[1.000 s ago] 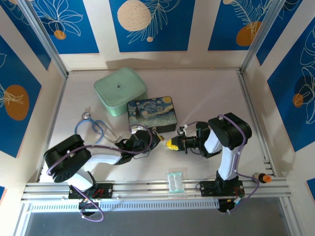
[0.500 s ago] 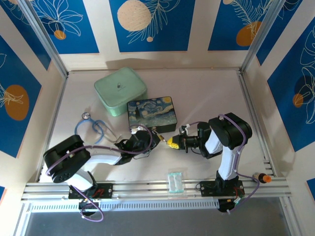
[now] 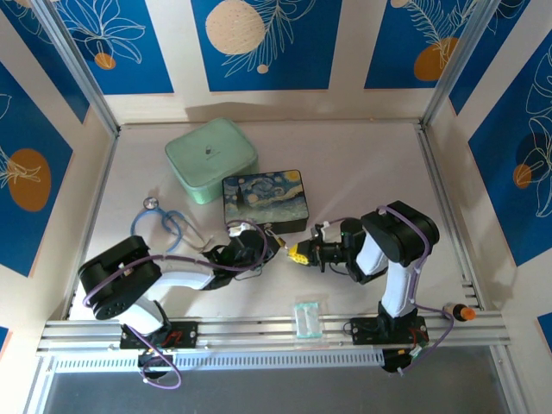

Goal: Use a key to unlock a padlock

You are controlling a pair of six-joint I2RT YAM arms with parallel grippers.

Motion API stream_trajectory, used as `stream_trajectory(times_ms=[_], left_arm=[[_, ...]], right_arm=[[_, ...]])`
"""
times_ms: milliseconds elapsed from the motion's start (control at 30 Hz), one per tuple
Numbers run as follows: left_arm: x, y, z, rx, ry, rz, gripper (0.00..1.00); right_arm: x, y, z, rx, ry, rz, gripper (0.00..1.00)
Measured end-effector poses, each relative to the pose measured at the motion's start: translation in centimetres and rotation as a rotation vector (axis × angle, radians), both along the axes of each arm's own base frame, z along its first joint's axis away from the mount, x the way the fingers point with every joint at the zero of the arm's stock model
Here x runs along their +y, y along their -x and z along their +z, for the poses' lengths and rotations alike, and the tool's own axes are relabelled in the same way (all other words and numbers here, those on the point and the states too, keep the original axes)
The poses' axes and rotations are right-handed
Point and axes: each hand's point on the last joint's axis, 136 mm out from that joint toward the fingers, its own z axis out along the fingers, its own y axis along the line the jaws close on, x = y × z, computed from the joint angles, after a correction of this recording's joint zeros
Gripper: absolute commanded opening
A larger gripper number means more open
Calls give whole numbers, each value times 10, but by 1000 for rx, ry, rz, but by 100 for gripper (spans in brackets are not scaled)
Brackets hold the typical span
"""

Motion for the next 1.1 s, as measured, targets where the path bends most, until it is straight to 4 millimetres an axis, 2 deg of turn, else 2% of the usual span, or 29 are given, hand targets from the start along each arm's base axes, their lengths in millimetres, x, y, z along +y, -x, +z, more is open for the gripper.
stream_trajectory(times_ms=[233, 500, 733, 800, 867, 1000, 1100], left_arm=[[-8, 5, 4, 3, 35, -16, 0], [-11, 8, 6, 3, 45, -33, 0], [-9, 16, -1, 20, 15, -52, 0], [-8, 18, -3, 19, -2, -59, 4], [-6, 19, -4, 17, -24, -66, 13], [-3, 19, -9, 10, -93, -81, 20], [-1, 19, -10, 9, -119, -85, 29]], right_arm=[[8, 6, 0, -25, -11, 24, 0], [-2, 4, 0, -66, -28, 22, 0], [-9, 1, -3, -109, -3, -7, 0], [-10, 1, -4, -119, 11, -9, 0], [-11, 2, -6, -121, 31, -10, 0], [-16, 7, -11, -115, 93, 2, 0], [-18, 15, -17, -96, 172, 22, 0]])
